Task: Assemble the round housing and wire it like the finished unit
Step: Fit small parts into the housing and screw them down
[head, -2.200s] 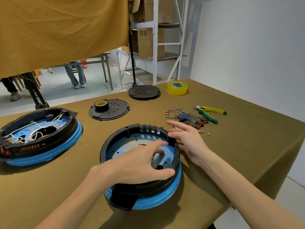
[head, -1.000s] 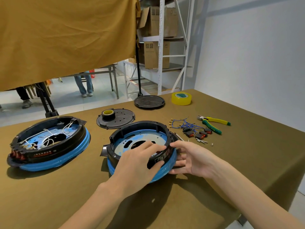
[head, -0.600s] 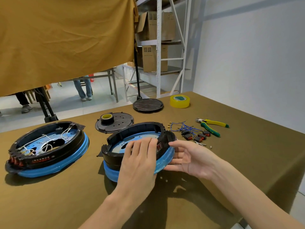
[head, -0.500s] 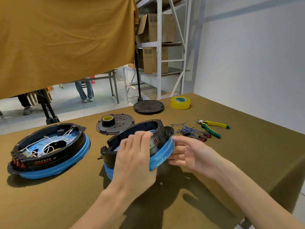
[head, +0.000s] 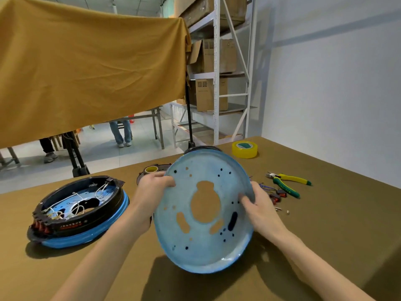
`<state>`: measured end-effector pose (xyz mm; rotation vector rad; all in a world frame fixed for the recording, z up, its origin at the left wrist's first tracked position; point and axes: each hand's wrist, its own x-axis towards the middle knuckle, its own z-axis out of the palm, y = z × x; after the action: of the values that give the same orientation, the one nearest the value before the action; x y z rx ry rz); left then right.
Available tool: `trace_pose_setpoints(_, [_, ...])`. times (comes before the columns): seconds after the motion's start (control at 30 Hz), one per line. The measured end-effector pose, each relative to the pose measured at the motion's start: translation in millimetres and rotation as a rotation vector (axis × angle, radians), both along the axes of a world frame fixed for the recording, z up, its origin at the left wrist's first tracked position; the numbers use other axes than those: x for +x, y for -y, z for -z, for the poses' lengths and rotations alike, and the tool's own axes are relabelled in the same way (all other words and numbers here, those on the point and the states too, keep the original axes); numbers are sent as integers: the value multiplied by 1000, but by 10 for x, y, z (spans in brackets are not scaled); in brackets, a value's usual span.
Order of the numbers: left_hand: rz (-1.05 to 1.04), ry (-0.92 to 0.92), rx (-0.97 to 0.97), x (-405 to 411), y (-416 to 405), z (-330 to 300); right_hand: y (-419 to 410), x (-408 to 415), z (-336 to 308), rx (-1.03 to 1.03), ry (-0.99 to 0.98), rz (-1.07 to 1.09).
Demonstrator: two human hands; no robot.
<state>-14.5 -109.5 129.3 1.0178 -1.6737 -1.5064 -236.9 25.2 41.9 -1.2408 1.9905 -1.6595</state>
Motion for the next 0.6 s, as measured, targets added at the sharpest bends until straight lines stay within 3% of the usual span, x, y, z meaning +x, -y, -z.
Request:
trace_pose_setpoints(0.13, [49, 95, 288, 121, 139, 352, -51, -105, -19, 86, -120, 50])
trace_pose_setpoints(0.3, [78, 141, 403, 133, 210, 658, 48, -174, -73, 319, -261, 75])
trace_pose_setpoints(0.4, [59, 183, 411, 121, 266, 747, 85, -202, -54, 339, -87, 22])
trace_pose_setpoints(0.5, [42, 189, 401, 94, 307, 786, 62, -336, -4, 238, 88, 187])
trace_pose_setpoints(0.6, [25, 180, 393, 61, 316, 834, -90, -570, 159, 380, -174, 344])
